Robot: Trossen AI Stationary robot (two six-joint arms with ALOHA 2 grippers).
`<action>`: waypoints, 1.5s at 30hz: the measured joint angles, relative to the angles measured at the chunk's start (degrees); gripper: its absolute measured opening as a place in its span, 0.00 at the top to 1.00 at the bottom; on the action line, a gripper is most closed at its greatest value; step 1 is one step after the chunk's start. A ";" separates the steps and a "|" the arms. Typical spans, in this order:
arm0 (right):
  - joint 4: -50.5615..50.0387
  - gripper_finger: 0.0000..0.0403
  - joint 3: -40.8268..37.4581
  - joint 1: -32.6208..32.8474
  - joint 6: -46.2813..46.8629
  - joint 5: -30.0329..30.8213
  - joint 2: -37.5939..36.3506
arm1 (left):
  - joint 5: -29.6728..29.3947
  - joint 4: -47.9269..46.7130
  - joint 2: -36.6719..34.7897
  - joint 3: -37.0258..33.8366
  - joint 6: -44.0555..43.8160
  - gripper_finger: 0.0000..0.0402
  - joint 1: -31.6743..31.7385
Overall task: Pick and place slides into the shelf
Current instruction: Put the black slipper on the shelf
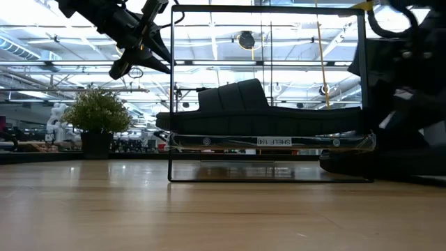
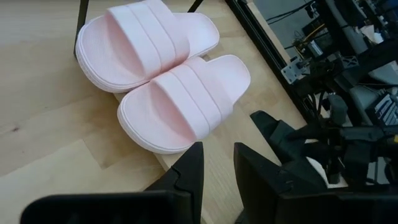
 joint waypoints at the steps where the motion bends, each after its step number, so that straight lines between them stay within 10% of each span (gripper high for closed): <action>1: -0.23 0.69 0.03 -0.04 0.25 0.40 0.00 | -0.02 0.00 0.00 0.00 0.00 0.79 0.00; 10: -3.40 0.97 0.93 -0.38 -0.14 1.38 -0.04 | -0.44 0.02 0.00 0.00 -0.01 0.79 0.00; 21: -31.00 0.99 10.23 -0.39 -1.47 2.53 -2.55 | -0.52 0.29 0.00 0.00 0.24 0.79 0.00; 32: -17.64 1.00 17.23 -3.24 -34.58 10.14 -22.12 | -1.01 2.83 0.00 0.00 2.44 0.79 0.02; 39: 5.04 1.00 17.27 -13.28 -68.55 -5.61 -30.73 | -0.98 3.75 0.00 0.00 2.32 0.79 0.00; 45: 14.84 1.00 17.31 -27.07 -77.65 -35.15 -30.89 | -0.98 3.82 0.00 0.00 1.14 0.79 0.02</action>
